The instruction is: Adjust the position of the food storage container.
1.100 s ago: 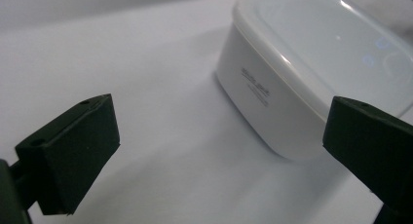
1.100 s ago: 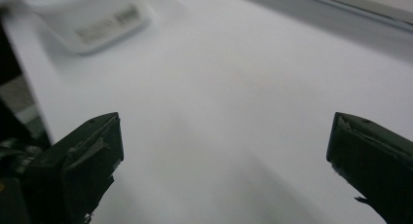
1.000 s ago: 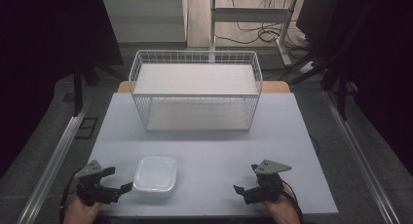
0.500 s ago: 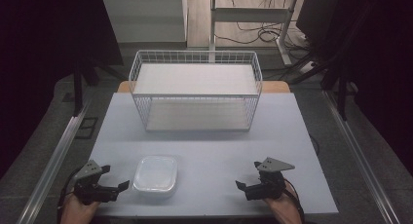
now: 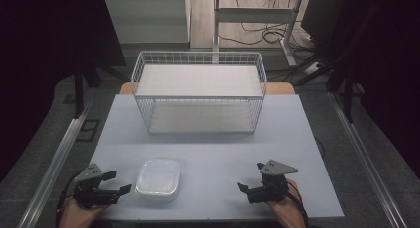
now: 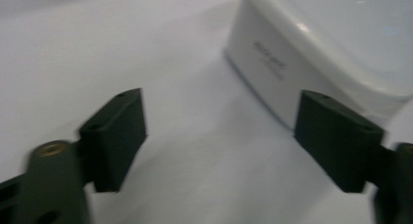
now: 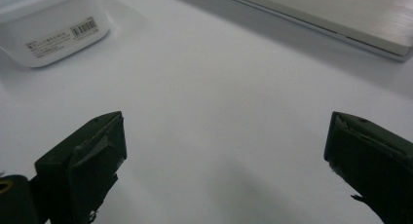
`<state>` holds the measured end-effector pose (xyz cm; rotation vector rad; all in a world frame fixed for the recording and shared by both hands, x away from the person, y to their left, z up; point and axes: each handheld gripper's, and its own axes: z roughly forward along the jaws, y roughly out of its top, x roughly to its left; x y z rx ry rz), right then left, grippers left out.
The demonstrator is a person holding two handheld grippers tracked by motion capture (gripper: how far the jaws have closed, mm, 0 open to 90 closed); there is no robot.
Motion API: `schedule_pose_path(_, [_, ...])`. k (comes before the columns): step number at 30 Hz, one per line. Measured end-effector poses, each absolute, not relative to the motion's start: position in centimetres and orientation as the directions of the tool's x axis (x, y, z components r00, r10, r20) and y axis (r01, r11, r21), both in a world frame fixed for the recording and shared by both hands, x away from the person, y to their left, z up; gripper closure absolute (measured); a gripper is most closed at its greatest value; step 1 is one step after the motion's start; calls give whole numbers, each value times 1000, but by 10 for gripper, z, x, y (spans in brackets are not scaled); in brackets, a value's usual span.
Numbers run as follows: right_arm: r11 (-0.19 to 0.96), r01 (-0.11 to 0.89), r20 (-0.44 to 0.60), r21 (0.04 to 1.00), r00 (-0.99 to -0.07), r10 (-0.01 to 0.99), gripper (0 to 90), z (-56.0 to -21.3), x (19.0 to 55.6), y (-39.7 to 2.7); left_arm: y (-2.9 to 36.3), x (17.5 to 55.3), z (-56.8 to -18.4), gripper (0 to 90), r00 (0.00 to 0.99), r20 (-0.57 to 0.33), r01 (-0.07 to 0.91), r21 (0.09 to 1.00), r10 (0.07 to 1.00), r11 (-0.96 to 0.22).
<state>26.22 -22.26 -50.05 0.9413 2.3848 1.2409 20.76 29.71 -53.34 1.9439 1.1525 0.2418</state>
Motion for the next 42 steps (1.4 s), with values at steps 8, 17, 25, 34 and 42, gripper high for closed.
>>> schedule_pose_path(8, [422,414,49,806,-758,650,14,-500,260,-211,289,212,-531,566,588,-319,649,734,743,-200])
schedule_pose_path(17, [441,404,39,801,-771,635,0,-499,263,-201,275,222,-531,812,597,-393,674,719,700,-171])
schedule_pose_path(25, [463,428,60,776,-782,621,196,-498,264,-193,251,233,-530,851,625,-392,669,715,675,-205])
schedule_pose_path(34, [522,475,99,709,-799,594,466,-496,267,-188,231,238,-529,870,642,-407,669,711,650,-216])
schedule_pose_path(42, [529,466,120,709,-819,562,589,-497,270,-178,210,243,-527,872,663,-411,662,712,626,-233])
